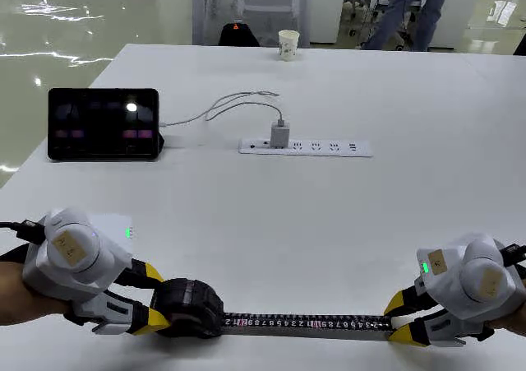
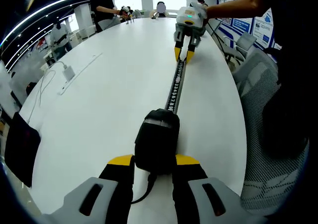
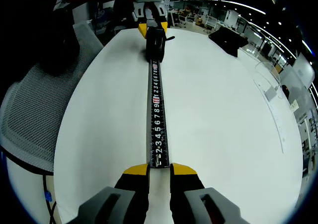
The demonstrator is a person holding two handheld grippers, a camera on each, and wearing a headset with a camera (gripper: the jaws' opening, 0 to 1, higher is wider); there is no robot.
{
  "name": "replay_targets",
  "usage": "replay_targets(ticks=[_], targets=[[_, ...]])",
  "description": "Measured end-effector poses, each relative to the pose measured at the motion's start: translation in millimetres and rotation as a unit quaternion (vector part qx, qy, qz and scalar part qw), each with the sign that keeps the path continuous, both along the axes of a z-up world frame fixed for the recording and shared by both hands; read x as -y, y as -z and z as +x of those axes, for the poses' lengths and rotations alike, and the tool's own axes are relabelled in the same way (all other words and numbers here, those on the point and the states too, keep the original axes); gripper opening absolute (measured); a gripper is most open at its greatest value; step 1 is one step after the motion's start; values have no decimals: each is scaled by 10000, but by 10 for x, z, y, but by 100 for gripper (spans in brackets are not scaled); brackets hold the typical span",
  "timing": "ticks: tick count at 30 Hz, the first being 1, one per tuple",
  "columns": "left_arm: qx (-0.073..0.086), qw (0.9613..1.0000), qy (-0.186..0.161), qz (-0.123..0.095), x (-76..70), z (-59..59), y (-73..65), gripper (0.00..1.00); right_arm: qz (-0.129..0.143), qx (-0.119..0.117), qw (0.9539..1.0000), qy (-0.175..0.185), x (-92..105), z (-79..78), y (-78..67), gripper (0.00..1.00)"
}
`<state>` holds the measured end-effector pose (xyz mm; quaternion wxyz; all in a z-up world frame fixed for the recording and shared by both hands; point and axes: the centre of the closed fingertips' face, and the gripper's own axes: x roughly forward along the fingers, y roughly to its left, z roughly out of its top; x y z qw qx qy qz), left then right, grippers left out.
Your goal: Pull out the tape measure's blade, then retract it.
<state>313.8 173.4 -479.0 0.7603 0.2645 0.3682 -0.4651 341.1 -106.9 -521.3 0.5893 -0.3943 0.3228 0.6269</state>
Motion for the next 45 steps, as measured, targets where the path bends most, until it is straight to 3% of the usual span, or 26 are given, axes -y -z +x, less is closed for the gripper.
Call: replay_targets(ticks=[8,21,26,30,41,45], targets=[[64,9998,-175,8,-56,-33,5,26,42,64,9998,200,-20,-9,-53,16],[62,9965,-793,-263,-102,-173,-36,46,155,28,9965,816,-9,-121,-94,36],[58,9932,-1089,-418,-84,-243,-78,53,229,-37,9944,1028,0,-187,-104,41],[58,9902,-1281,-548,-48,-310,-111,57,328,-149,9900,1365,16,-231,-126,47],[46,9808,-1788,-781,-15,-488,-121,67,570,-283,9824,1755,-18,-402,-182,59],[40,9767,-1953,-894,-1,-550,-127,69,727,-289,9768,1994,-28,-428,-224,63]])
